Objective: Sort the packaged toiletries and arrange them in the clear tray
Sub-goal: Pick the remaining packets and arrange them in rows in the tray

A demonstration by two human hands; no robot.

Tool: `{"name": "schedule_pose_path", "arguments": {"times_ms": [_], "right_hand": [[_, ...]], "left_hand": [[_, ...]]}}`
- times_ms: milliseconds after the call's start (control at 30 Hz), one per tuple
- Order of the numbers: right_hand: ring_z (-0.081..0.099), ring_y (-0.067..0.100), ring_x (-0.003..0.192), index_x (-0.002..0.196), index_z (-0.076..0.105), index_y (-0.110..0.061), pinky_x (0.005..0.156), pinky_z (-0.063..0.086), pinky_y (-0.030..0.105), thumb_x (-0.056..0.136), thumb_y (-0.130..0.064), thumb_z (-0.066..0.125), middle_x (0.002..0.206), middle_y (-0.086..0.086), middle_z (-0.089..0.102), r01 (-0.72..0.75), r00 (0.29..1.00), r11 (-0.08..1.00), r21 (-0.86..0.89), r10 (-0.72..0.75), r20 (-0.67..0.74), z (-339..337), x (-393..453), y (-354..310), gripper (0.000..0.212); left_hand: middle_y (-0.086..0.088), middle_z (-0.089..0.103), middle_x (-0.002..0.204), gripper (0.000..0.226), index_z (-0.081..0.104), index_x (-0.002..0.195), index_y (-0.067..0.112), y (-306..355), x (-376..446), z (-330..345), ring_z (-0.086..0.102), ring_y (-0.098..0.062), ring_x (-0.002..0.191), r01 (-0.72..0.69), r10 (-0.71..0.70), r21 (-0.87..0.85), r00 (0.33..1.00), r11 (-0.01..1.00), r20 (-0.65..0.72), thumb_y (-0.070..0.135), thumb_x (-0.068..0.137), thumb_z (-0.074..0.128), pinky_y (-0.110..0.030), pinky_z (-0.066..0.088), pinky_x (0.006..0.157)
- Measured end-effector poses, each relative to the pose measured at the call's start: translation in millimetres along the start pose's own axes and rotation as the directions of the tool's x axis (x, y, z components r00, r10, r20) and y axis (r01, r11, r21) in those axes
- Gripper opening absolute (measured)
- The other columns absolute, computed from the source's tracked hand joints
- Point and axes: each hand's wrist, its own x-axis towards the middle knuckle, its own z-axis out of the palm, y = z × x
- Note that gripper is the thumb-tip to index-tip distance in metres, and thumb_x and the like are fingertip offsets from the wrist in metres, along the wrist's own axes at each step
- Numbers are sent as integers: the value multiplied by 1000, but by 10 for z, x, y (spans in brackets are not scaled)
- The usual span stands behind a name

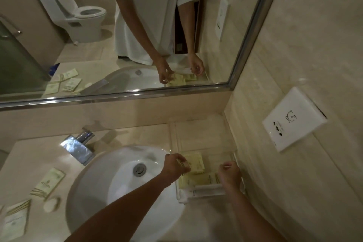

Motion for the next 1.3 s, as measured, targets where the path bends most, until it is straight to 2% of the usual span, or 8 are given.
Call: {"name": "schedule_pose_path", "arguments": {"times_ms": [100, 233, 333, 400, 500, 667, 967, 1300], "right_hand": [[64, 36, 91, 91, 65, -2, 71, 41, 30, 80, -5, 60, 94, 21, 70, -2, 1000, 1000, 1, 2, 6, 3, 4, 17, 13], [64, 35, 89, 89, 66, -3, 70, 41, 29, 79, -4, 61, 91, 20, 70, 3, 1000, 1000, -12, -3, 9, 12, 0, 34, 11], [64, 35, 89, 86, 66, -4, 69, 39, 28, 79, -4, 60, 90, 18, 70, 18, 1000, 999, -30, -17, 16, 11, -2, 29, 9], [64, 34, 86, 83, 65, -6, 67, 39, 28, 79, -5, 60, 88, 17, 70, 38, 999, 998, -47, -37, 25, 3, -5, 17, 7], [63, 32, 81, 76, 61, -12, 64, 39, 28, 79, -6, 60, 80, 10, 65, 86, 995, 993, -86, -82, 51, -10, -9, 0, 7], [62, 30, 79, 74, 59, -16, 64, 41, 28, 79, -8, 59, 80, 9, 66, 90, 994, 989, -114, -82, 73, -17, 3, 9, 9], [58, 24, 74, 73, 56, -17, 64, 39, 26, 80, -6, 59, 75, 3, 60, 117, 989, 987, -110, -105, 108, -20, -14, -4, 13], [54, 21, 73, 78, 56, -15, 65, 37, 25, 82, -6, 59, 79, 3, 61, 140, 981, 984, -114, -122, 151, -23, -16, -61, 10]], "left_hand": [[-7, 31, 116, 60, 57, 107, 11, -28, -34, 55, 43, -22, 105, -24, 17, 149, 999, 989, 46, 12, 57, 90, -19, 44, 92], [-4, 23, 114, 49, 48, 103, 12, -95, -84, 137, 43, -18, 96, -182, 176, 292, 983, 939, 48, -2, 67, 78, -1, 46, 68], [-3, 27, 119, 45, 48, 109, 11, -136, -101, 145, 55, -23, 98, -291, 272, 394, 957, 872, 105, 7, 73, 76, -24, 57, 78], [-4, 33, 125, 46, 47, 114, 14, -106, -121, 135, 59, -24, 96, -342, 308, 554, 938, 759, 156, 20, 77, 74, -34, 58, 79], [-6, 37, 133, 56, 42, 126, 18, -41, -101, 115, 61, -26, 96, -338, 313, 759, 931, 556, 186, 36, 81, 70, -38, 56, 78], [-6, 35, 141, 55, 40, 131, 18, -54, -46, 125, 60, -30, 100, -383, 326, 837, 908, 390, 263, 38, 85, 65, -41, 53, 78], [-10, 49, 129, 45, 40, 131, 14, -106, 8, 113, 63, -29, 96, -416, 336, 861, 888, 294, 314, 34, 94, 55, -40, 52, 76], [-11, 57, 121, 49, 38, 132, 11, -88, 79, 86, 61, -30, 101, -355, 310, 879, 915, 317, 258, 35, 93, 54, -38, 47, 80]]}}
